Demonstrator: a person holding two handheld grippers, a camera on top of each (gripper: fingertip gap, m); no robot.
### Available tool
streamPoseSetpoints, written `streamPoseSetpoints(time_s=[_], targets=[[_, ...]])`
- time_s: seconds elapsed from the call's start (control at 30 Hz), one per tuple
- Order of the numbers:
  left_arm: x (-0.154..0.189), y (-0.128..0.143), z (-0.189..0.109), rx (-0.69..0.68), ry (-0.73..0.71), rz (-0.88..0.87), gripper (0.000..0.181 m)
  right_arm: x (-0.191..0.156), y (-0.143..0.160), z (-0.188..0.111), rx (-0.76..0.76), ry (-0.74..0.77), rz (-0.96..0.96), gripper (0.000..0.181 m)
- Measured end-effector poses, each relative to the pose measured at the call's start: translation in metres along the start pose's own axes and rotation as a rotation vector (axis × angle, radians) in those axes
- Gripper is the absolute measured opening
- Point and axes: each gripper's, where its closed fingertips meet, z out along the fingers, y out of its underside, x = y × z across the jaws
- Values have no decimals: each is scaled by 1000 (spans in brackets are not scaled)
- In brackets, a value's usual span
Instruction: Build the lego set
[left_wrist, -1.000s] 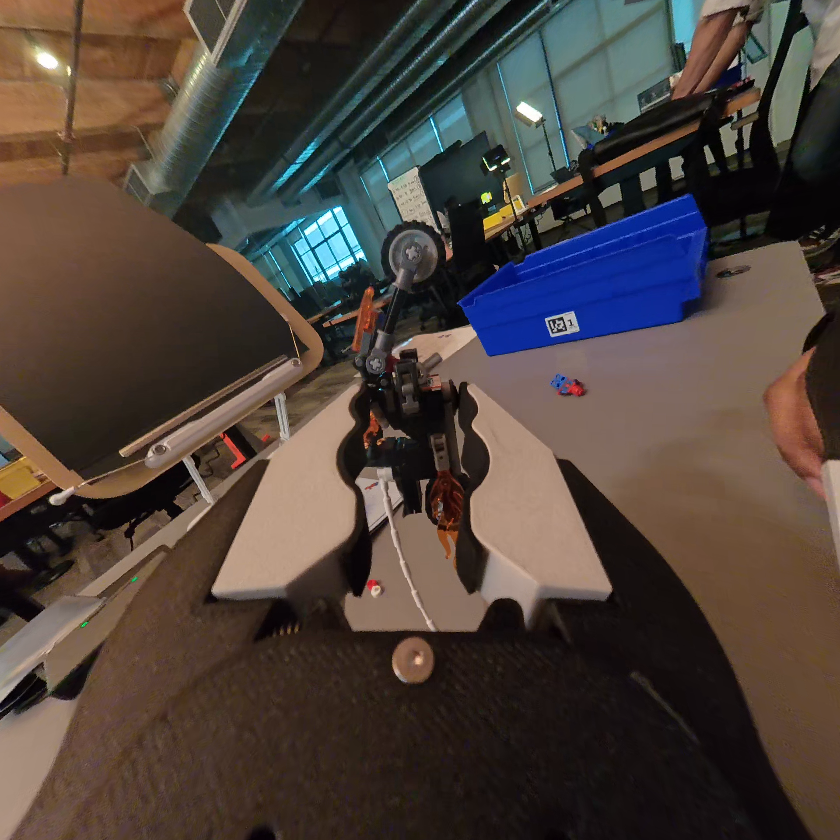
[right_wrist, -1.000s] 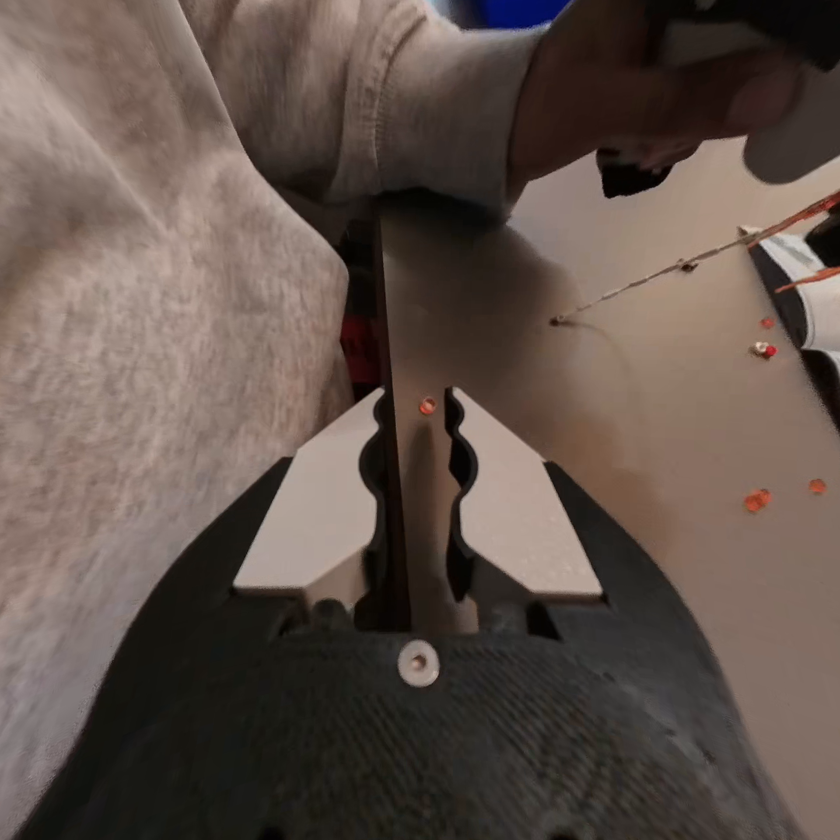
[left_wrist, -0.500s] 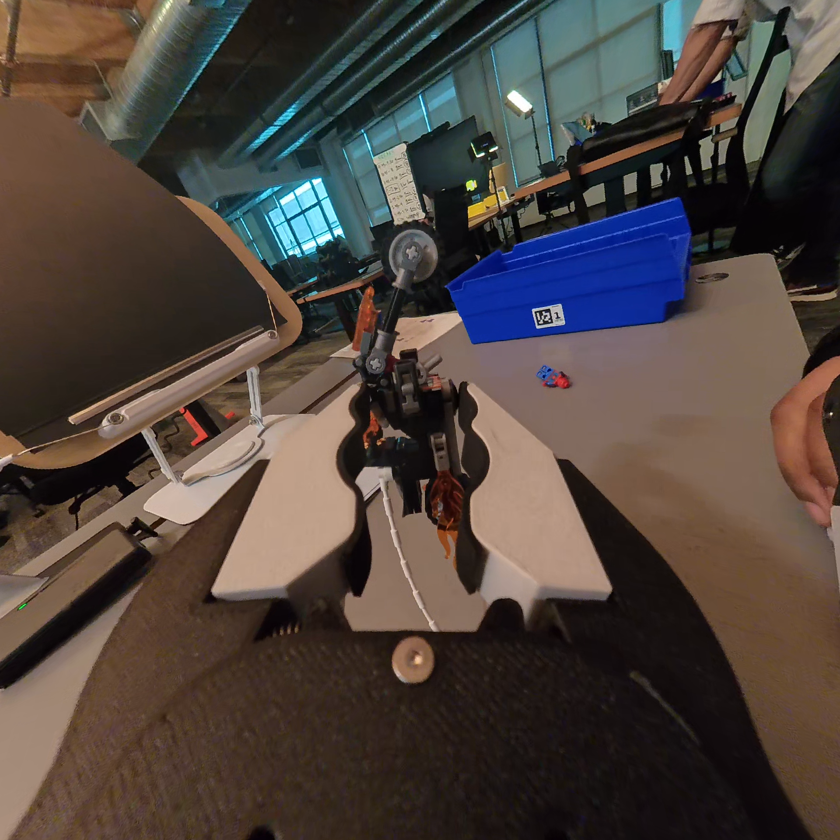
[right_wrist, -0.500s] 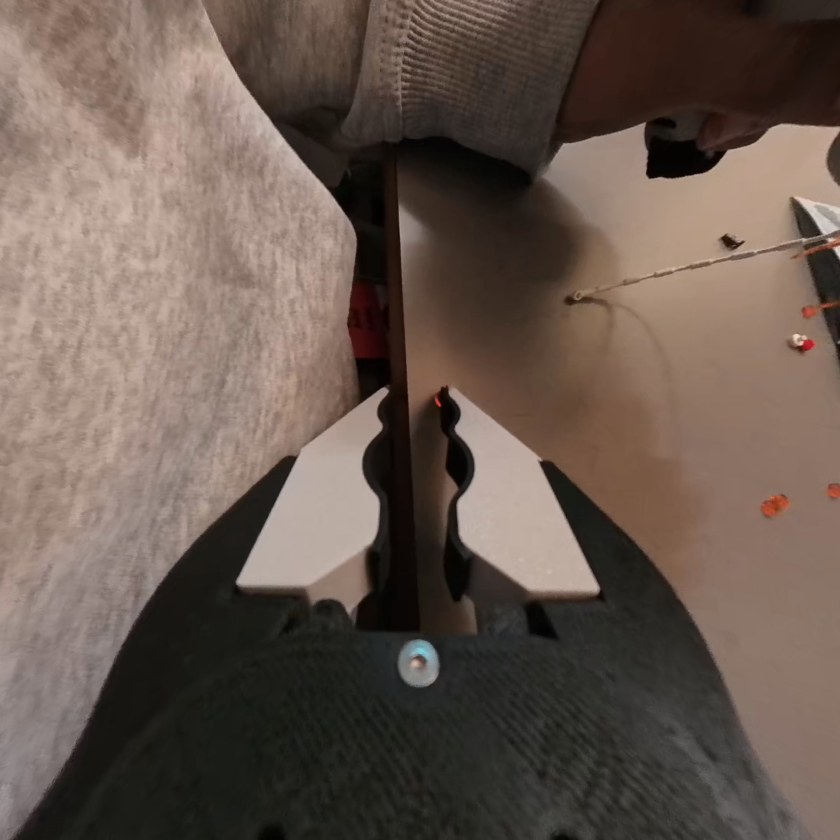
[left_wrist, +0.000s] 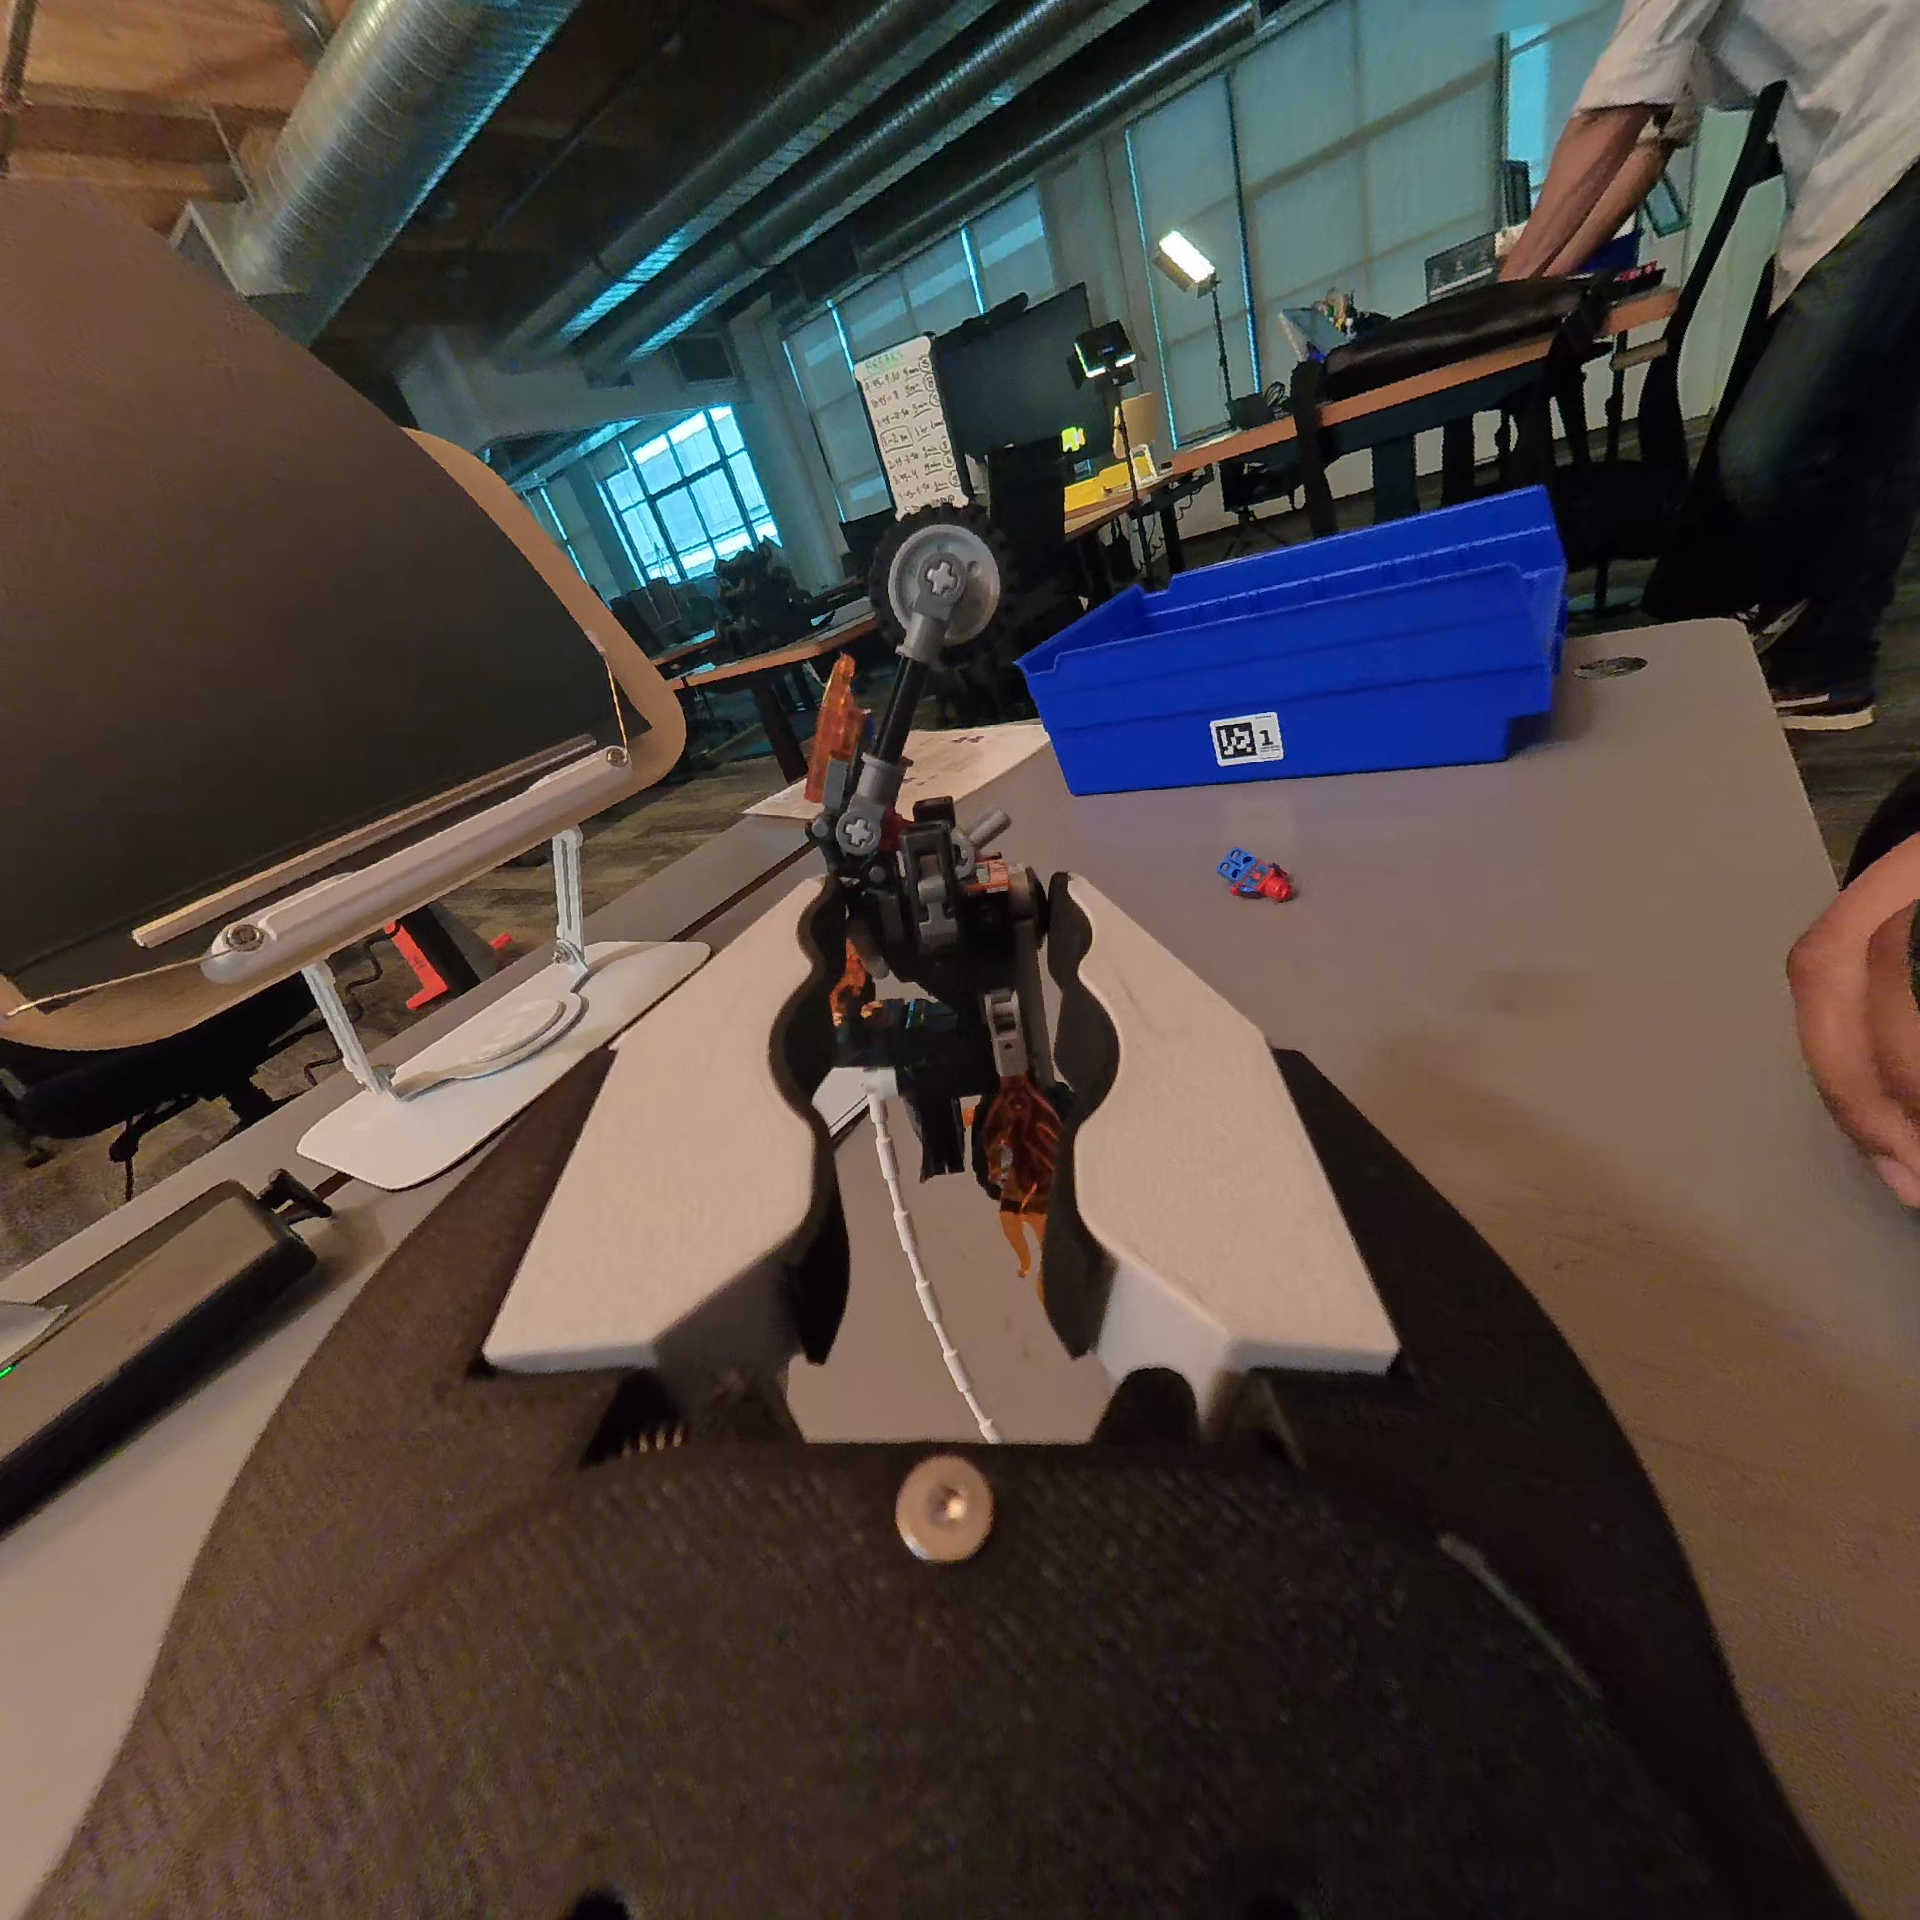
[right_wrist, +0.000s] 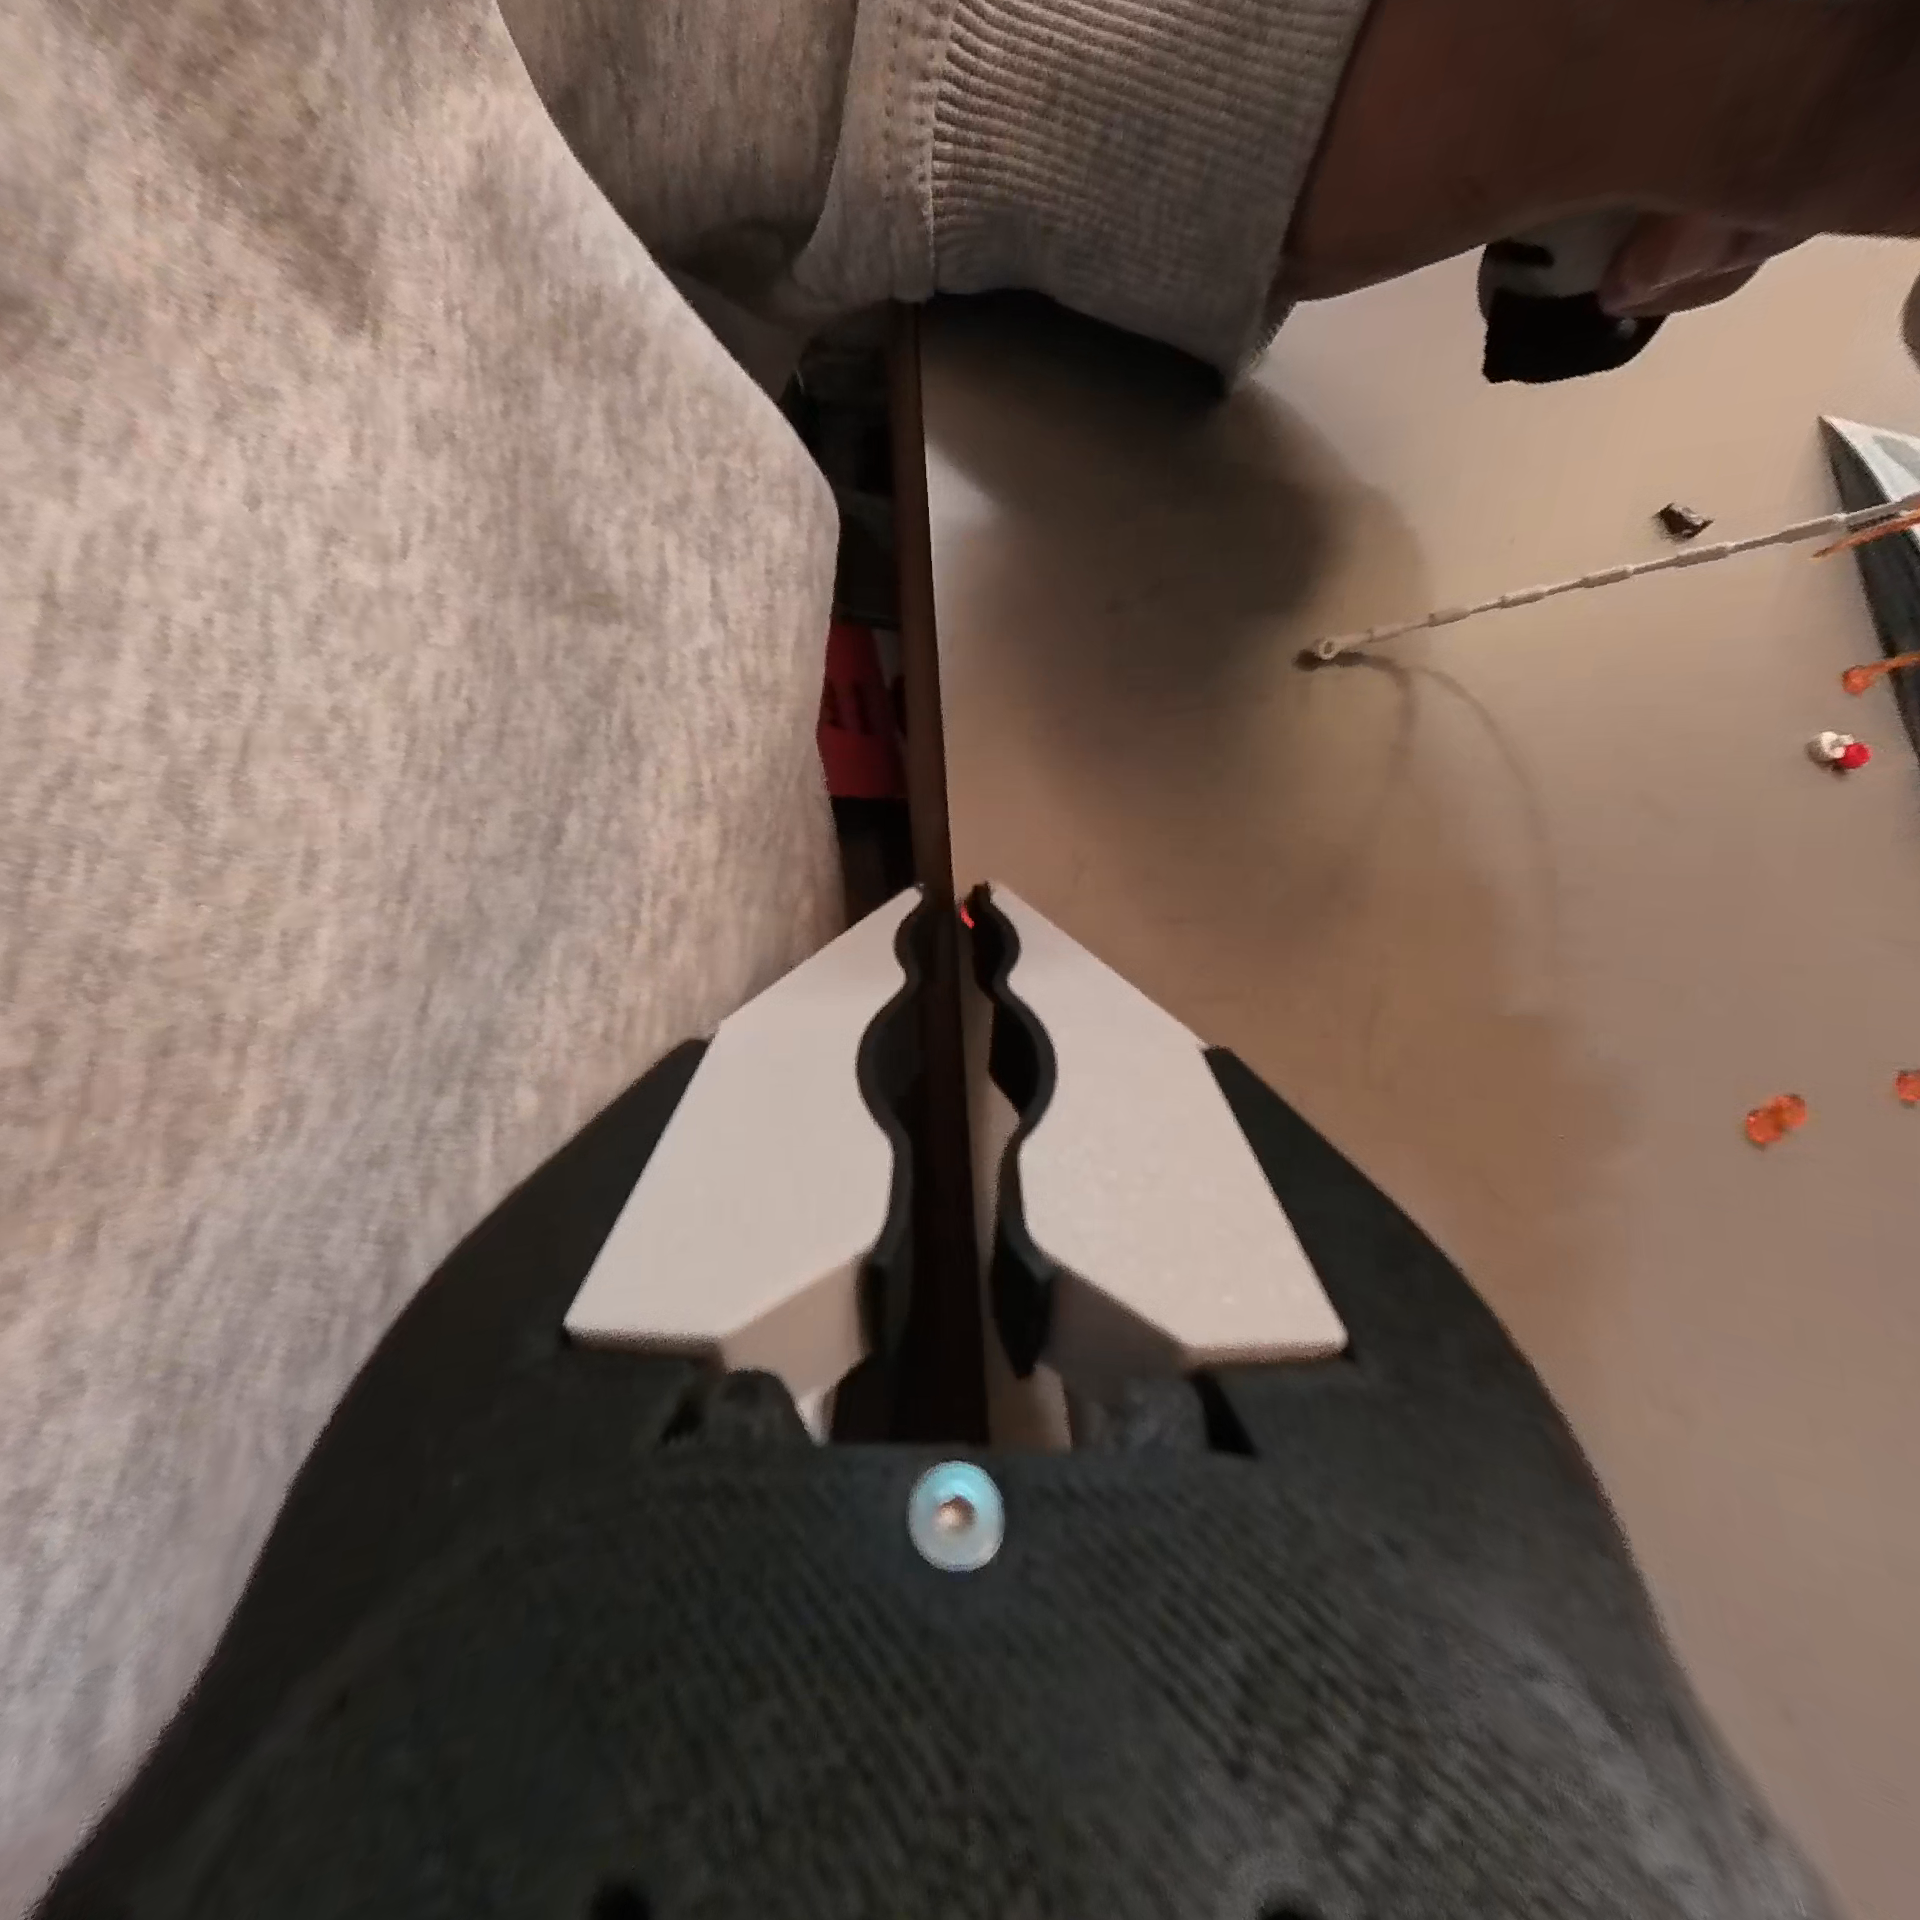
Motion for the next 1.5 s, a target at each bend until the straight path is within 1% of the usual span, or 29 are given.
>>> streamPoseSetpoints(time_s=[0.17,0.3,0.4,0.6,0.73,0.87,0.97,1.07,1.17,1.27,1.37,1.43,1.5], targets=[[0,1,1,-4,2,0,37,1,5,-4,-10,17,-27,5],[0,1,1,-6,0,-3,37,1,9,-9,-18,27,-38,3],[0,1,1,-6,1,-5,37,1,11,-11,-7,31,-30,0],[0,1,1,-7,1,-6,37,2,12,-12,11,30,-5,0],[0,2,0,-7,2,-9,37,2,12,-13,22,13,35,0],[0,2,0,-8,4,-12,37,14,8,-18,74,29,110,0],[0,2,1,-9,7,-15,36,26,1,-24,156,32,220,0],[2,2,1,-8,16,-15,36,45,-11,-38,295,31,356,0],[9,-1,1,6,63,-15,36,69,-26,-62,451,27,461,0],[24,-4,1,24,155,-35,36,94,-44,-92,597,-5,546,0],[41,-10,-2,57,290,-110,36,115,-62,-117,736,-80,635,0],[50,-14,-4,76,372,-174,36,125,-72,-126,807,-176,710,0],[56,-18,-6,95,440,-230,36,131,-82,-132,879,-304,790,0]])
